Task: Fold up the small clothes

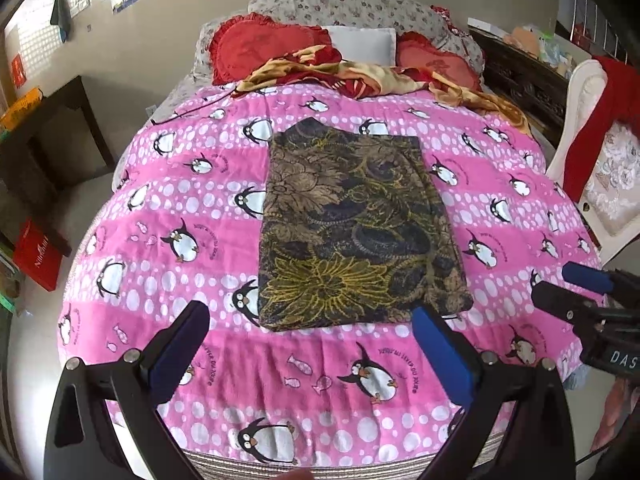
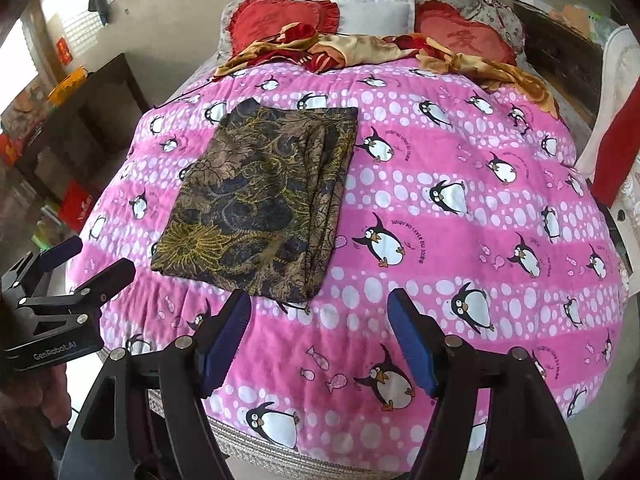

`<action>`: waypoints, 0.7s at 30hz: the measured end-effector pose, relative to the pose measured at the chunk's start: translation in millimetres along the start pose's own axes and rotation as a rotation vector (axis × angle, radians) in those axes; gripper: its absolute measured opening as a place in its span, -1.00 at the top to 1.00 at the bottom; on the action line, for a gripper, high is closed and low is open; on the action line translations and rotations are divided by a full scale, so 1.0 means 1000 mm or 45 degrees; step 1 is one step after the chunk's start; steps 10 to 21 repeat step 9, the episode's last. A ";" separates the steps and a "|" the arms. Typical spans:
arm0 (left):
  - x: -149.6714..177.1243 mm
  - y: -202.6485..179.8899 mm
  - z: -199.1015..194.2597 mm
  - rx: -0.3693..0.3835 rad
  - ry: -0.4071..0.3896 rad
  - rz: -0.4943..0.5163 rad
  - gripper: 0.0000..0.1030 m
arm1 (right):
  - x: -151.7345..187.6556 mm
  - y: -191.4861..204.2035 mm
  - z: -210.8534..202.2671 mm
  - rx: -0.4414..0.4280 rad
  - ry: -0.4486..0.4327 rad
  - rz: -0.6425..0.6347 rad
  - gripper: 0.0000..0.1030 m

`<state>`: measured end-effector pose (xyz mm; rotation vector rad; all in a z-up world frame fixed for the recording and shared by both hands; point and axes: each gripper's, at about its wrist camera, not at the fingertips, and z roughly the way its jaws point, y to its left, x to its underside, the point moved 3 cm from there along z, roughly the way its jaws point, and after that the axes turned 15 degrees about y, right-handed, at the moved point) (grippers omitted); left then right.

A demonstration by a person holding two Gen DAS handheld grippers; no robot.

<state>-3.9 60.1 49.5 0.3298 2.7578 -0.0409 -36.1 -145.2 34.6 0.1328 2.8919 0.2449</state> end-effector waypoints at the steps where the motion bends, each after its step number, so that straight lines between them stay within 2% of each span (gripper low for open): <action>1: -0.001 0.000 0.000 -0.005 -0.002 -0.001 -0.99 | 0.000 0.000 -0.001 -0.004 -0.003 0.002 -0.32; 7: -0.002 0.001 0.007 0.015 0.004 -0.018 -0.99 | -0.002 0.000 -0.007 -0.006 -0.013 -0.009 -0.32; 9: -0.001 -0.001 0.007 -0.009 -0.007 -0.010 -0.99 | -0.002 0.001 -0.006 -0.009 -0.013 -0.007 -0.32; 21: -0.001 -0.001 0.007 -0.009 -0.007 -0.010 -0.99 | -0.002 0.001 -0.006 -0.009 -0.013 -0.007 -0.32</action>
